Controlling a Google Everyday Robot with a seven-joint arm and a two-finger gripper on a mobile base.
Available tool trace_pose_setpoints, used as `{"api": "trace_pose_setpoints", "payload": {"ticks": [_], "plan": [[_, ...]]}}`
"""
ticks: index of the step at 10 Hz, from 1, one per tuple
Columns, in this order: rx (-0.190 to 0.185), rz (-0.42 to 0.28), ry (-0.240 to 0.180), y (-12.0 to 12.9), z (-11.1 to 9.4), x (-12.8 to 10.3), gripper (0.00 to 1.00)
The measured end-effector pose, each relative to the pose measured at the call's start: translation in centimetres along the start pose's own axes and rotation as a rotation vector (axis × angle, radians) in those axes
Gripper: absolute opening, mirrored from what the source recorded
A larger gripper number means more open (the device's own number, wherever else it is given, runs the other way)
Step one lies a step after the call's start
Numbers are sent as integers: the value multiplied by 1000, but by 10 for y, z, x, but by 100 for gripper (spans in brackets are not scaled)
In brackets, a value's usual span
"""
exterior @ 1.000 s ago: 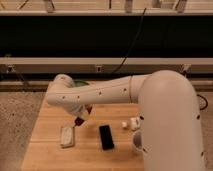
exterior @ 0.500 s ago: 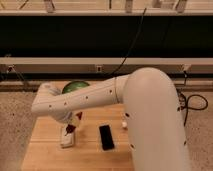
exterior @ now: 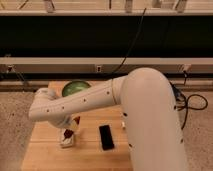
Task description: Place the pepper on the white sponge
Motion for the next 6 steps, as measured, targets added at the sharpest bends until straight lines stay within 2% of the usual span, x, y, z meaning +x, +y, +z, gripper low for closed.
{"api": "trace_pose_setpoints", "payload": {"ticks": [6], "plan": [[1,-5,-30,1,6,0,0]]}}
